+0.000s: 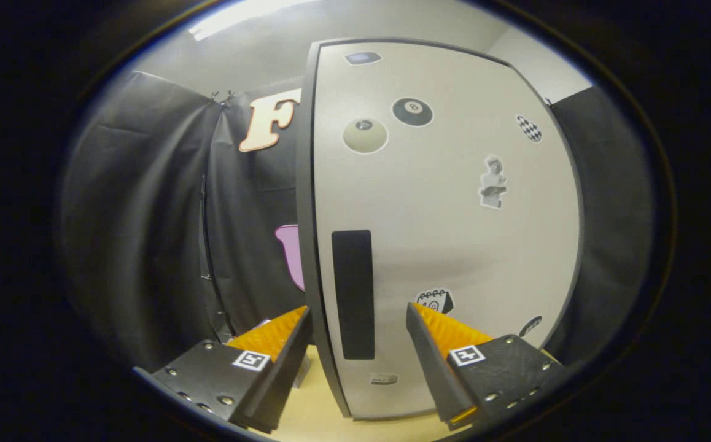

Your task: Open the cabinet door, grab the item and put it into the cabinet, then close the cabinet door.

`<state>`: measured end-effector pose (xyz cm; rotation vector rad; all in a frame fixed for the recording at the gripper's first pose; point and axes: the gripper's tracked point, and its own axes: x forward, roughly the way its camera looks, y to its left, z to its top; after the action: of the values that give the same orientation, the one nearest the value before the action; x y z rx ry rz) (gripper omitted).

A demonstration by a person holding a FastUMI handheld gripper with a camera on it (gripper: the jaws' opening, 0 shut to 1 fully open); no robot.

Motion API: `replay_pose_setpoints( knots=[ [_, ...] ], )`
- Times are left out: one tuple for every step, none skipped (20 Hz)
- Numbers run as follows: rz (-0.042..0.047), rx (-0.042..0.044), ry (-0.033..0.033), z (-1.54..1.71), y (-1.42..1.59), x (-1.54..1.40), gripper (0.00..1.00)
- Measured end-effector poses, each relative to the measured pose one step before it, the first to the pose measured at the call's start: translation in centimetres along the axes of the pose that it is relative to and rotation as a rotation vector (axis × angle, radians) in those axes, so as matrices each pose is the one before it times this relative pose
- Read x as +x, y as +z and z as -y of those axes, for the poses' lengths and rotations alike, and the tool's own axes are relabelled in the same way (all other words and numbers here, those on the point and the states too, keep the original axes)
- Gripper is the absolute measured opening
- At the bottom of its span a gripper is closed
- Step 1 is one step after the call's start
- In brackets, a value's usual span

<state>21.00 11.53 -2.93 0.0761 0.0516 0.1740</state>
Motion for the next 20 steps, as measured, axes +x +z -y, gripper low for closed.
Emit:
replay_pose_setpoints(
  knots=[
    [-0.00601,0.00087,-0.00631,0.032,-0.134,0.491,0.89],
    [-0.00479,0.00168,-0.00197,-0.06,-0.223,0.18,0.85],
    [-0.00038,-0.00305,-0.01218,0.11,-0.098,0.386,0.73],
    [-0.00201,0.00025,-0.00369,-0.029,-0.145,0.304,0.6],
    [-0.00455,0.00266,0.00019,-0.089,-0.137,0.154,0.47],
    [-0.00913,0.00353,0.00012,-0.049,-0.22,0.156,0.47],
    [0.00121,0.01573,0.00071,-0.124,0.423,-1.015,0.42],
    [0.00189,0.0011,-0.00347,0.029,-0.29,1.074,0.37],
    [0.00382,-0.00525,-0.00419,0.049,0.054,-0.081,0.32],
    [0.00352,-0.00157,-0.00464,0.004,-0.025,0.045,0.32],
    [-0.00065,0.0053,-0.00297,0.007,-0.005,0.072,0.32],
    [-0.00271,0.00672,0.00109,-0.017,-0.045,-0.136,0.27],
    [-0.0092,0.00655,0.00247,0.02,-0.063,-0.106,0.27],
    [-0.01084,0.0093,-0.00207,0.08,-0.125,-0.097,0.27],
    [-0.00619,0.0032,-0.00414,0.012,0.0,-0.175,0.27],
    [-0.00556,0.00011,-0.00683,0.087,-0.094,-0.192,0.27],
    [0.00365,-0.00579,-0.00878,0.123,0.035,-0.266,0.27],
    [0.00316,-0.00352,-0.00717,0.08,-0.033,-0.291,0.27],
    [0.0021,0.00409,-0.00712,0.15,0.059,-0.229,0.27],
    [0.00076,0.00676,-0.00546,0.085,-0.061,-0.192,0.27]
  ],
)
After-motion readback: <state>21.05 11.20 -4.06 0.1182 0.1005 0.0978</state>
